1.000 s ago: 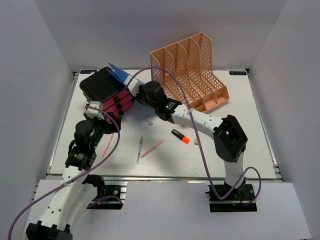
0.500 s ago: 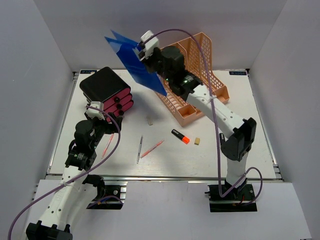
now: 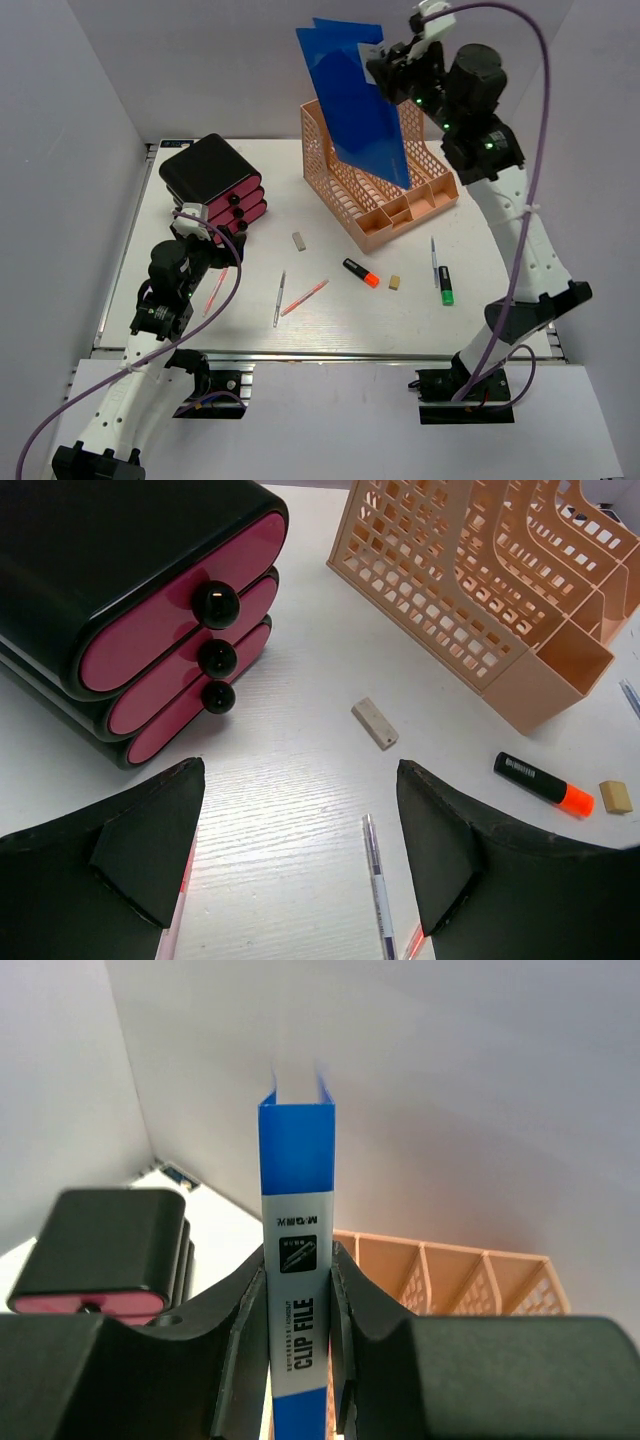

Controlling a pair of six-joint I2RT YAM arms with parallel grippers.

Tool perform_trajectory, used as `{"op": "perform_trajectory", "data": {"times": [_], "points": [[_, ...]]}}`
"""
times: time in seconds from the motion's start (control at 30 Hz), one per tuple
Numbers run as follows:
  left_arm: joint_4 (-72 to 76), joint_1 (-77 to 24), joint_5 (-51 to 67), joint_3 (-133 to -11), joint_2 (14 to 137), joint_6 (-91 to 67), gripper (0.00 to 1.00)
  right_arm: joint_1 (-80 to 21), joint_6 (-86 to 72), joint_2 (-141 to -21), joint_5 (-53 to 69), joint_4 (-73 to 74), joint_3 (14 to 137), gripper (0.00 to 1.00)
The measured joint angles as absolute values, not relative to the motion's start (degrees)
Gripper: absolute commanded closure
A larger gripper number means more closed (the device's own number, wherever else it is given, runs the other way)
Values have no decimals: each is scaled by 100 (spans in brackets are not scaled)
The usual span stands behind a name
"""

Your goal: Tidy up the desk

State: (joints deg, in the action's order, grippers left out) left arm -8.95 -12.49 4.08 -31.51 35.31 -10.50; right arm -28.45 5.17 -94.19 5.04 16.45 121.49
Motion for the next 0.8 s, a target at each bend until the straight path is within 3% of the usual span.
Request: {"op": "perform_trajectory", "data": {"times": [0.37, 0.8], "points": [[-878, -1249, 473, -3151, 3516, -1050, 13, -2043, 30, -9002, 1208, 1610, 12289, 100], [-875, -1249, 495, -3151, 3516, -1033, 13, -1811, -545, -10217, 1977, 1162, 12210, 100]]}}
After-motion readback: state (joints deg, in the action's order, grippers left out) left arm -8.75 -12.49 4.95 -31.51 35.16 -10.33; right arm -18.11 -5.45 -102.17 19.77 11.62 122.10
